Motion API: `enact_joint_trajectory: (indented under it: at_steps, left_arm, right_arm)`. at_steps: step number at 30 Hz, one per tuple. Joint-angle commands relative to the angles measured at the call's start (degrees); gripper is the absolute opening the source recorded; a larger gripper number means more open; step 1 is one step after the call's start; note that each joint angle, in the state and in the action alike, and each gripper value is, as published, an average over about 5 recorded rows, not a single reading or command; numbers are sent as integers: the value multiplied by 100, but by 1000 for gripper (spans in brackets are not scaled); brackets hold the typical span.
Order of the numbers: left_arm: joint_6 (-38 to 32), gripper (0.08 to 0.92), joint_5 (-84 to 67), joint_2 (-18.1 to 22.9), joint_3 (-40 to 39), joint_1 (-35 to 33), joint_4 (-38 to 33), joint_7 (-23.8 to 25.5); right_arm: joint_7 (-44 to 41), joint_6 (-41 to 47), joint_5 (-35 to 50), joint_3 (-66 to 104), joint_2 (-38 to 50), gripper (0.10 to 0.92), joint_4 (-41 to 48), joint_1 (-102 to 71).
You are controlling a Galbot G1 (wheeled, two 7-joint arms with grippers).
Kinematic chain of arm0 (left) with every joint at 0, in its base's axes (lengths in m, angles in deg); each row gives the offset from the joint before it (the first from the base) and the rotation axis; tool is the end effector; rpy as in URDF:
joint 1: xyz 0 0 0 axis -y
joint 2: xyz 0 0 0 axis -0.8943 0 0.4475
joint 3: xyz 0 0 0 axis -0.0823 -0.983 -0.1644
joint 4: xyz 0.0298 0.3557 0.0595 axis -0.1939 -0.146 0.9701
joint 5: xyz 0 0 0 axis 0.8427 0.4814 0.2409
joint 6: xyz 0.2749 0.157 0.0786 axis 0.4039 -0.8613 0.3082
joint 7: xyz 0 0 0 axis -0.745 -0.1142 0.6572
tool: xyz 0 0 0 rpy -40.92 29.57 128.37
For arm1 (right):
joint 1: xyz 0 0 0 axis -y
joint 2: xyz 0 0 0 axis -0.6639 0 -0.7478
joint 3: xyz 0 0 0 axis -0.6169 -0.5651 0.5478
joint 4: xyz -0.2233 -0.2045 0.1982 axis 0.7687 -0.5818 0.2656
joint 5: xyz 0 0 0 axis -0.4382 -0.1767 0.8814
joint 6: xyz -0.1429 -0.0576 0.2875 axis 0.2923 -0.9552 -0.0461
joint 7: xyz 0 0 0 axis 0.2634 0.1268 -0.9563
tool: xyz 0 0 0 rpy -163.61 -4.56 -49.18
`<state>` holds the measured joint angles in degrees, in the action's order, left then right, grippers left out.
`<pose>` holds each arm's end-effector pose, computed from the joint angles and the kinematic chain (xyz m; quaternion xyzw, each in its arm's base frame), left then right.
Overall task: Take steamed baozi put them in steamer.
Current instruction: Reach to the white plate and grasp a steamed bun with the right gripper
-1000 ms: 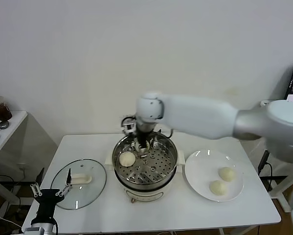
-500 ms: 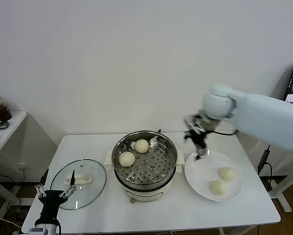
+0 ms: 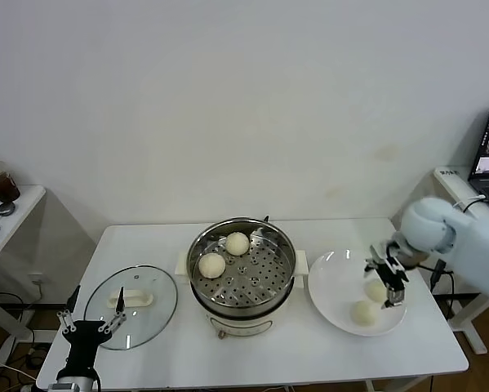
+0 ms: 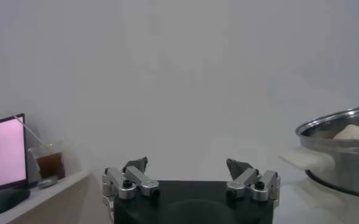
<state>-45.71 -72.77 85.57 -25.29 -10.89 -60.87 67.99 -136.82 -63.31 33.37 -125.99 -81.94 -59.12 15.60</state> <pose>0.1079 0.1176 -0.3334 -0.0521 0.9881 0.1397 0.0374 0.4251 -0.1784 -0.1495 0.5387 -0.4696 0.5536 0.4276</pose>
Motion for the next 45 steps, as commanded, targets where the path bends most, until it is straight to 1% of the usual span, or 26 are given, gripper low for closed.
enact_joint_trajectory:
  at_steps: [1,10,21,24,32,38,43,45]
  left_arm:
    - [2,823,6,2,10,-11,-6,0]
    - [0,823,9,14,62,-45,-21,0]
    - [4,823,10,20,85,-19,-4,-1]
    - [4,823,6,21,96,-18,-4,-2]
    - [4,823,5,42,98,-18,-8,-3]
    - [11,823,4,42,91,-4,-13,-2]
    - [11,823,-12,31,91,4,-26,-1]
    - [10,823,-21,22,86,13,-29,0]
  right_arm:
    - [402,-88,-441,821,14,823,211,-1304]
    - [642,-98,-596,1075,-455,823,691,-1591]
    - [757,-3,-590,1125,-794,817,905,-1674]
    - [711,53,-598,1120,-831,774,922,-1658]
    - [511,110,-597,1084,-817,600,935,-1516]
    - [319,72,-386,871,-688,539,889,-1002]
    - [103,-11,-48,688,-541,467,863,-221]
    - [-45,-82,132,740,-523,453,889,170]
